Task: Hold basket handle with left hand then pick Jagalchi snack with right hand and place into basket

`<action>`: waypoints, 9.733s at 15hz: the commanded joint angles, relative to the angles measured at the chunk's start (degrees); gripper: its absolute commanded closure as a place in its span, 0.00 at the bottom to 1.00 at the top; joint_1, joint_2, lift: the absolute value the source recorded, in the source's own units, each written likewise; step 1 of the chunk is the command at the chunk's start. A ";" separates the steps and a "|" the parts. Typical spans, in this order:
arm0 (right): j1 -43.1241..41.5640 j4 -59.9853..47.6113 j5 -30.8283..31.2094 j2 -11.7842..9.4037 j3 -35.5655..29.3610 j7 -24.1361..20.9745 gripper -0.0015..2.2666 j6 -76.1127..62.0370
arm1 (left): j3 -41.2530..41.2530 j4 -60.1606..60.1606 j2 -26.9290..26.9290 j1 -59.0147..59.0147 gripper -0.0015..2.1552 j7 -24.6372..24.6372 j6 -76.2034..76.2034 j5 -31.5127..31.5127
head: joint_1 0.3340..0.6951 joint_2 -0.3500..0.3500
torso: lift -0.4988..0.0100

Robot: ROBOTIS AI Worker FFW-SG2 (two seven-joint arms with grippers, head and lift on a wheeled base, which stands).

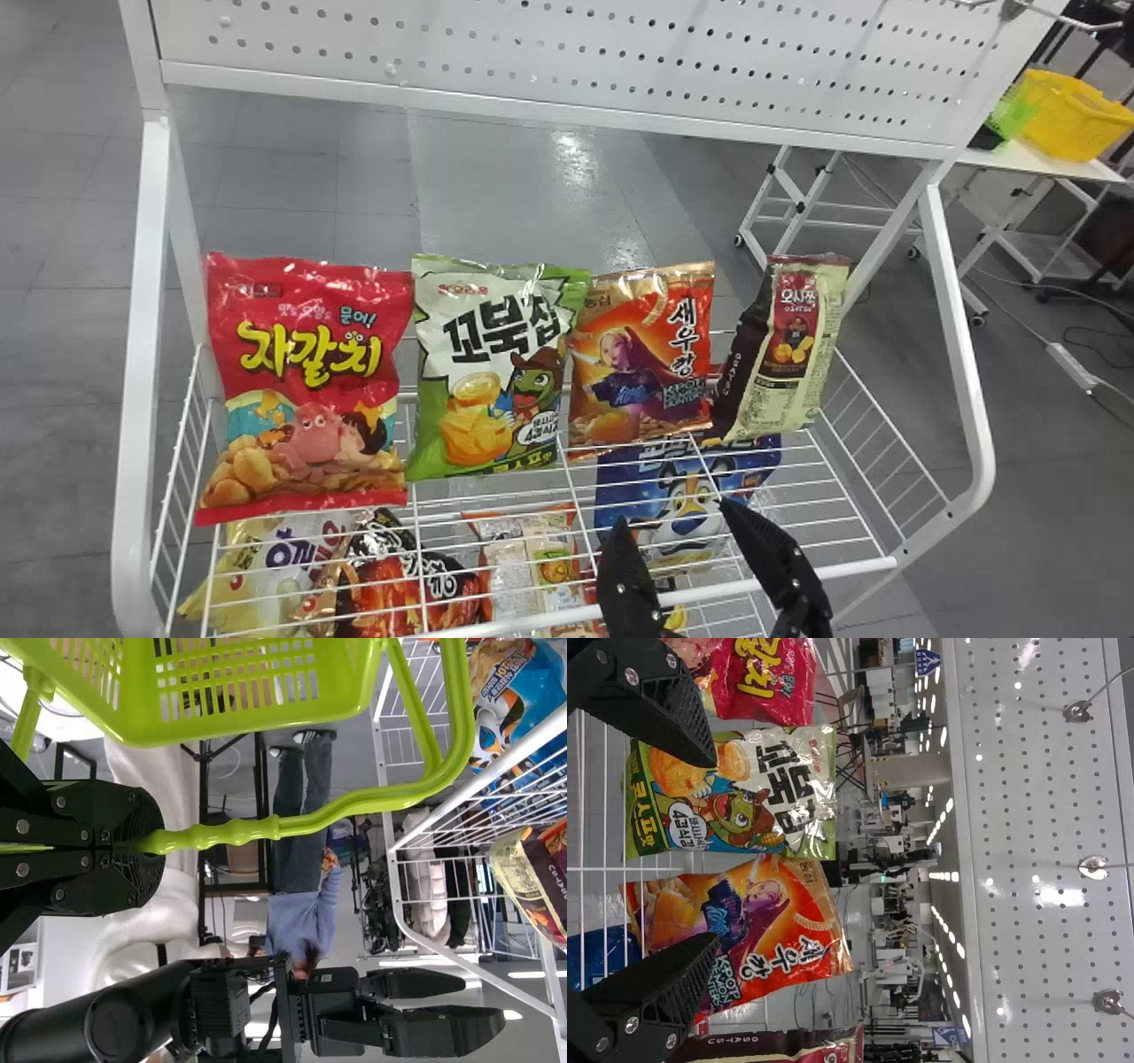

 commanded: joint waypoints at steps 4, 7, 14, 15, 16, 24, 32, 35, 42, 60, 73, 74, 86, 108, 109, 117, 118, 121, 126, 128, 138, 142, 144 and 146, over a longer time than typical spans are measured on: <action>-0.44 -0.60 1.47 -0.18 1.63 -0.02 0.06 1.44 | 0.58 0.00 0.00 0.03 0.57 -0.59 0.00 0.44 | 1.00 0.00 | 0.96; -1.32 -1.04 1.56 -0.44 1.90 -0.02 0.06 3.38 | 0.85 -0.09 0.00 0.12 0.57 -0.59 0.17 0.44 | 1.00 0.00 | 0.96; -13.10 -0.42 4.46 -0.35 9.63 -1.60 0.06 21.48 | 0.94 -0.35 0.18 0.38 0.57 -0.59 0.17 0.44 | 1.00 0.00 | 0.96; -15.12 0.11 5.69 -0.09 11.57 -1.95 0.06 22.01 | 1.02 -0.35 0.27 0.38 0.57 -0.59 0.17 0.44 | 1.00 0.00 | 0.96; -17.32 0.99 6.75 0.00 13.24 -1.95 0.06 22.36 | 1.02 -0.27 0.35 0.21 0.57 -0.68 0.17 0.44 | 1.00 0.00 | 0.96; -31.21 10.13 9.38 5.62 20.18 -1.69 0.06 25.17 | 0.76 0.44 0.88 -1.02 0.57 -0.77 0.70 0.00 | 1.00 0.26 | 0.96; -42.10 18.04 9.47 10.63 22.64 -0.45 0.06 31.50 | 0.41 1.93 1.50 -2.52 0.57 -1.21 1.05 0.53 | 1.00 0.44 | 0.96; -44.83 20.32 9.03 11.51 23.61 -0.19 0.06 32.91 | 0.41 2.02 1.50 -2.61 0.57 -1.47 1.05 0.53 | 1.00 0.49 | 0.96; -49.66 23.92 9.30 13.36 25.01 0.42 0.08 37.48 | 0.41 1.76 1.93 -2.34 0.57 -1.65 1.05 0.88 | 1.00 0.57 | 0.96; -43.42 9.77 7.01 8.09 24.31 5.17 0.86 40.82 | 0.32 1.93 1.93 -2.96 0.57 -1.65 1.40 1.06 | 1.00 0.58 | 0.96; -33.49 -4.20 3.93 3.08 21.59 14.40 0.86 45.21 | -0.47 1.32 2.29 -2.87 0.57 -1.91 1.93 1.23 | 1.00 0.61 | 0.96; -32.26 -6.31 3.93 2.55 21.06 14.31 0.86 47.50 | -0.47 1.32 2.37 -2.87 0.57 -2.00 1.93 1.32 | 1.00 0.60 | 0.96; -19.08 -24.42 4.11 -3.08 8.14 13.17 0.86 67.36 | -0.91 1.93 2.11 -2.61 0.57 -2.53 1.40 1.58 | 1.00 0.19 | 0.96; -19.34 -30.04 -2.22 4.48 -21.48 45.78 0.86 103.16 | -2.05 1.32 1.23 -1.46 0.57 -1.12 0.35 0.97 | 1.00 0.00 | 0.96; -19.25 -29.95 -1.95 4.48 -21.48 46.39 0.86 103.16 | -2.14 1.23 1.23 -1.46 0.57 -1.12 0.35 0.97 | 1.00 0.00 | 0.96; -17.06 -25.38 1.21 1.85 -18.14 51.66 0.86 103.16 | -1.61 0.35 1.14 -0.94 0.57 -1.30 0.00 0.97 | 1.00 0.00 | 0.96; -16.79 -24.68 1.91 1.76 -17.44 52.28 0.86 103.16 | -1.61 0.17 1.14 -0.94 0.57 -1.12 0.00 0.97 | 1.00 0.00 | 0.96; -16.62 -22.48 5.43 0.00 -11.99 53.25 0.86 103.16 | -1.61 -0.18 1.14 -1.38 0.57 -0.68 0.00 0.97 | 1.00 0.00 | 0.96; -17.67 -16.33 11.14 -1.67 -2.15 52.63 0.86 103.16 | -1.53 -0.09 1.14 -1.73 0.57 -0.59 0.00 0.97 | 1.00 0.00 | 0.96; -18.90 -13.60 12.72 -1.67 0.49 52.37 0.86 103.16 | -1.44 0.00 1.14 -2.08 0.57 -0.68 0.17 0.97 | 1.00 0.00 | 0.96; -25.41 2.39 13.34 -0.79 10.16 47.62 0.86 91.79 | -0.65 0.79 1.23 -2.96 0.57 -1.39 0.70 1.32 | 1.00 0.00 | 0.96; -29.10 8.46 13.43 -0.18 12.62 46.39 0.62 91.09 | -0.12 0.97 1.23 -2.96 0.57 -1.65 0.70 1.49 | 1.00 0.00 | 0.96; -28.04 6.79 13.25 -0.18 11.04 46.13 0.00 90.04 | 0.06 1.23 1.23 -3.13 0.57 -1.65 0.70 1.58 | 1.00 0.00 | 0.96; -25.14 1.42 10.79 -0.26 6.38 46.22 0.00 89.51 | 0.06 1.23 1.23 -3.40 0.57 -1.47 0.88 1.58 | 1.00 0.00 | 0.96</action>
